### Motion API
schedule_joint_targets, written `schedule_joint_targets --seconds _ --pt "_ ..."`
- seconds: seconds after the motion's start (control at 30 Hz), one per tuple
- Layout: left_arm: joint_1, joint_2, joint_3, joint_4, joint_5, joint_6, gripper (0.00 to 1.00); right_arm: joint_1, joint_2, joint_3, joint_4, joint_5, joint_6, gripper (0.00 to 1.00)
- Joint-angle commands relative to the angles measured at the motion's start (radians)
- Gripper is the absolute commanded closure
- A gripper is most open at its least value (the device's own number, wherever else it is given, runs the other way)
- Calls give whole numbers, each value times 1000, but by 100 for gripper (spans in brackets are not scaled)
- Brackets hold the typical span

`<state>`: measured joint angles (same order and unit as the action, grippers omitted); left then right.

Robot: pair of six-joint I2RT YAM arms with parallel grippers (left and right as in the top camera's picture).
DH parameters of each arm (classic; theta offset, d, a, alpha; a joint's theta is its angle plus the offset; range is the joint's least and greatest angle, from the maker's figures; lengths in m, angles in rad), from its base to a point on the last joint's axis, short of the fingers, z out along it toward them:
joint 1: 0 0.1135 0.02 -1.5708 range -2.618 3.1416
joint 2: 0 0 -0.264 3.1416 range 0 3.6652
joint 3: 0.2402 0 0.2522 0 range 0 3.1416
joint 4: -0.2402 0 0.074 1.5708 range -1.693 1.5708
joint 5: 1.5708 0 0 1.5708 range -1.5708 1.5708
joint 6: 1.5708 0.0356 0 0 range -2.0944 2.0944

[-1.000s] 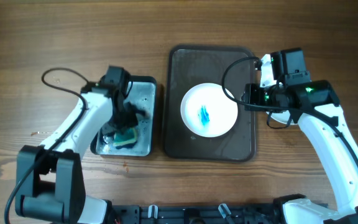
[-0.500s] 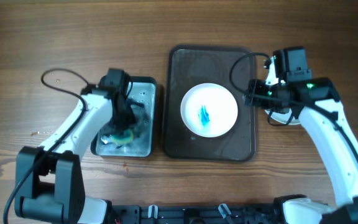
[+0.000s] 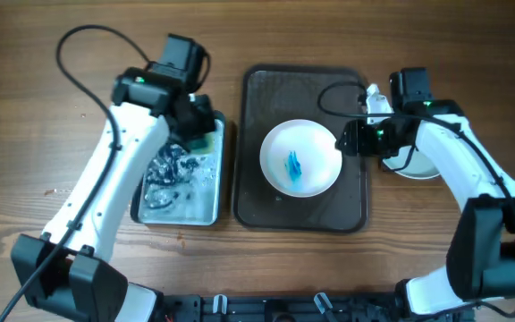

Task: Clean dirty plates on tray and stack at the side
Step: 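Scrub the blue-stained plate with the sponge in the left gripper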

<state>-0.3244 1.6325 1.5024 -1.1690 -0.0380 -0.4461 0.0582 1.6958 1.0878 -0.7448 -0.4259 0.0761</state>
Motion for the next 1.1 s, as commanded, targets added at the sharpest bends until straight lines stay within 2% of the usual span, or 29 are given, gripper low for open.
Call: schedule_joint_targets --seconds 0.0,0.07,0.13,0.23,0.33,0.47,0.63,0.8,0.83,0.87,0.93,0.97,1.07 --pt "-80 3 20 69 43 -45 96 44 29 -85 101 55 62 48" --pt "-120 27 20 130 96 -104 96 71 31 -131 176 72 102 53" --pt "-148 60 20 183 159 -126 96 99 31 -177 245 90 144 62" --pt "-200 140 20 251 214 -147 96 130 31 -227 296 238 248 85" --pt "-239 218 20 279 232 -182 96 130 31 -232 293 279 275 96" --pt "-292 339 20 325 255 -239 96 130 31 -232 293 278 291 96" --pt "-334 467 20 466 426 -251 96 130 31 -232 292 290 295 96" --pt "-350 547 20 461 440 -265 96 130 31 -232 289 293 296 96" --pt "-351 557 20 436 406 -265 96 130 31 -232 288 292 295 96" --pt "-350 558 20 386 308 -266 96 130 31 -232 287 292 295 96" --pt "-348 558 20 260 17 -269 96 130 31 -232 286 292 294 96" --pt "-344 557 20 216 -75 -269 96 130 31 -232 286 292 294 96" --pt "-318 556 20 113 -261 -267 96 130 31 -232 284 292 294 96"
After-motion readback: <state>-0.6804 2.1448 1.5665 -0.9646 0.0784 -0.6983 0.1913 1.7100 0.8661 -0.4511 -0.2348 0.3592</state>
